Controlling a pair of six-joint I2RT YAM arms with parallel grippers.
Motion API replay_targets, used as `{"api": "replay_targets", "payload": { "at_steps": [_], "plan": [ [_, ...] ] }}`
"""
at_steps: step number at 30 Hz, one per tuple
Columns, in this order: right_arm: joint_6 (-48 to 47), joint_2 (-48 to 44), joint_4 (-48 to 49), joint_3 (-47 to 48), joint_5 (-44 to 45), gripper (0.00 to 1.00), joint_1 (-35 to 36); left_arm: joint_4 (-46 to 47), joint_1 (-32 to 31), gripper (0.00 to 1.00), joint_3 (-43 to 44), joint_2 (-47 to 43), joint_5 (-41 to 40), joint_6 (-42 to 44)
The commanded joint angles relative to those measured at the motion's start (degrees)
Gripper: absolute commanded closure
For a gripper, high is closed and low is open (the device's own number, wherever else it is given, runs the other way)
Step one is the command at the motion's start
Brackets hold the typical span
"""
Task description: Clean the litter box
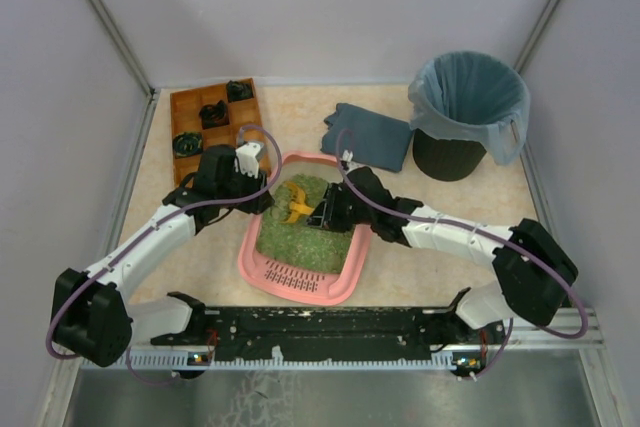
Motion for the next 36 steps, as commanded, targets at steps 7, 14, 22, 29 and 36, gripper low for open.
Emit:
{"api": "replay_targets", "payload": {
  "at_steps": [7, 14, 22, 29, 36],
  "plan": [
    [4.85, -5.67, 9.32, -2.95, -1.68, 1.00, -1.63, -0.55, -0.64, 0.53, 0.24, 0.50, 2.36, -0.21],
    [4.42, -8.37, 6.86, -4.03, -0.93, 1.00, -2.63, -0.26, -0.68, 0.44, 0.12, -0.13, 1.31, -0.39],
    [3.09, -10.10, 4.78, -4.38, -0.64, 1.00, -3.05, -0.24, -0.65, 0.43, 0.15, -0.43, 0.76, -0.41],
    [3.56, -13.07, 5.44, -8.30, -0.95, 1.00, -3.52, 0.45, -0.53, 0.34, -0.11, -2.47, 0.63, -0.51],
    [5.05, -17.38, 11.02, -13.09, -1.76, 1.00, -3.79, 2.05, -0.53, 0.19, -1.21, -6.37, -0.84, -0.82]
  ]
}}
